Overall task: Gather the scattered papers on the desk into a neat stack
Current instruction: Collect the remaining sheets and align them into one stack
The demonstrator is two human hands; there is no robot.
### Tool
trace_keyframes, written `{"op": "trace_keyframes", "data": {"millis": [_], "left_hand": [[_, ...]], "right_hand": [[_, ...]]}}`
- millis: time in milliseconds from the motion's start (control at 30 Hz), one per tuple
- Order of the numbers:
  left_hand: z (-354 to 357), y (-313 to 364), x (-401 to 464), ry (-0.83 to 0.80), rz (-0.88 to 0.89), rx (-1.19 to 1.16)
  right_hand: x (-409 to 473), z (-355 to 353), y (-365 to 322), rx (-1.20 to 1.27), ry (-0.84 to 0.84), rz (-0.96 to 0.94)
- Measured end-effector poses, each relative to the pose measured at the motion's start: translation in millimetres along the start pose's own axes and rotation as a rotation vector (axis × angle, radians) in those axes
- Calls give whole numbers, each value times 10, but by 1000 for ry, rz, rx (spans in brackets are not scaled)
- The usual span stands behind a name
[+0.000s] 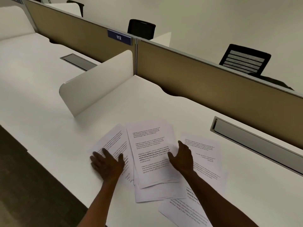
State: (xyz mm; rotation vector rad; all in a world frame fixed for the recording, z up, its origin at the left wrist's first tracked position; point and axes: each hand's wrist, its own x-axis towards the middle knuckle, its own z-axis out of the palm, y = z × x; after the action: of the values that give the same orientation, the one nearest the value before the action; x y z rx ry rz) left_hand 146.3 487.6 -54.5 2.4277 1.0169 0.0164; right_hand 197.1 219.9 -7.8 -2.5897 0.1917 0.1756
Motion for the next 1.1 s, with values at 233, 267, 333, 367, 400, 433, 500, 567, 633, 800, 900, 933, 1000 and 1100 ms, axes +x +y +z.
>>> {"op": "trace_keyframes", "data": {"millis": [233, 267, 333, 367, 400, 433, 500, 567, 633, 800, 900, 933, 1000, 1100], "left_hand": [[-18, 144, 86, -140, 309, 135], [-29, 165, 140, -165, 342, 125], [-31, 202, 249, -219, 404, 62], [-25, 225, 297, -242, 426, 10], [-15, 252, 338, -264, 433, -43], [-1, 284, 374, -283, 435, -85], [27, 348, 428, -311, 446, -128], [62, 379, 456, -271, 472, -80], [88, 363, 469, -135, 481, 57], [146, 247, 451, -108, 228, 151], [196, 209, 396, -128, 251, 166], [196, 208, 383, -121, 258, 158], [181, 217, 387, -124, 284, 160], [150, 251, 434, -172, 385, 170]], "right_hand": [[40, 110, -106, -113, -119, 0], [51, 112, -115, -136, -124, -8], [63, 112, -139, -179, -141, -31], [61, 117, -157, -191, -149, -42], [53, 126, -181, -197, -156, -53], [42, 141, -211, -200, -160, -65], [14, 182, -275, -203, -168, -97], [-25, 228, -320, -197, -179, -148], [-52, 270, -332, -199, -182, -190], [-10, 293, -264, -155, -174, -104], [3, 309, -243, -173, -212, -107], [-4, 319, -244, -171, -216, -110], [-26, 345, -254, -157, -214, -112], [-58, 379, -275, -109, -215, -129]]}}
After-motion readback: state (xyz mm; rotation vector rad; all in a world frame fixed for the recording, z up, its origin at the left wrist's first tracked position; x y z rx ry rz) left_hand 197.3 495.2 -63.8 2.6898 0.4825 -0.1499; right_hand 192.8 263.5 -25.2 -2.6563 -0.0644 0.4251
